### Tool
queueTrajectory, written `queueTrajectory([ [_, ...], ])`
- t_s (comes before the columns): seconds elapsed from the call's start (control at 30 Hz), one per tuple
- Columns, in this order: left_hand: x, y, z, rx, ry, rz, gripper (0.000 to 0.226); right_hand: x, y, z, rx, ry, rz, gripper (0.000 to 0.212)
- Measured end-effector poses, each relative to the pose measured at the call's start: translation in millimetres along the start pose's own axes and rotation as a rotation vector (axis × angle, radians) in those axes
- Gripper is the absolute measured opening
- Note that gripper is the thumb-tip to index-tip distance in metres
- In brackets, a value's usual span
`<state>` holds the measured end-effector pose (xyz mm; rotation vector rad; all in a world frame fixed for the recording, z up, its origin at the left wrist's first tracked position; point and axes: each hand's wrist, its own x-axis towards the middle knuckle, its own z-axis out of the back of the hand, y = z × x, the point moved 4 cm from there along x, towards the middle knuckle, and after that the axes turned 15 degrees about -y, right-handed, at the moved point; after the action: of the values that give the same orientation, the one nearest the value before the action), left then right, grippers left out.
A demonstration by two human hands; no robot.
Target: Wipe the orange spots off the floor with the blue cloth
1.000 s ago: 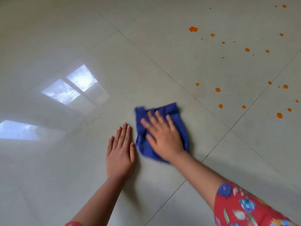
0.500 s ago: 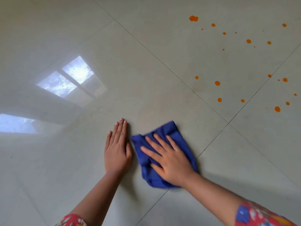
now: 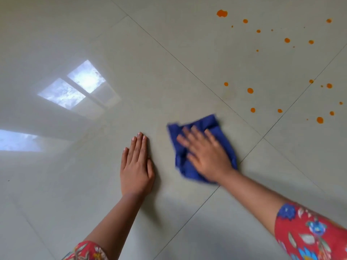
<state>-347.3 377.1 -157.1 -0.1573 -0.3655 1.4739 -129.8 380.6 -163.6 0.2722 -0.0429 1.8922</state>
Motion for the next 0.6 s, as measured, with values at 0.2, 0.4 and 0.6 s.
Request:
queueTrajectory([
  [0.2,1.7,-2.1,-2.7,0.02,-0.003,-0.024,0.058,17.7,46.8,-5.3,0.043,0.006,-0.022,0.057],
  [0.4,-1.0,-2.6,-1.7,0.02,0.007,-0.043,0.056,98.7,-16.9,-11.2,-0.027,-0.035,-0.247,0.056],
  [0.6,3.9,5.2,-3.9,0.007,0.018,-0.064,0.06,19.6,34.3,-8.6,0.119,0.06,0.175,0.056],
])
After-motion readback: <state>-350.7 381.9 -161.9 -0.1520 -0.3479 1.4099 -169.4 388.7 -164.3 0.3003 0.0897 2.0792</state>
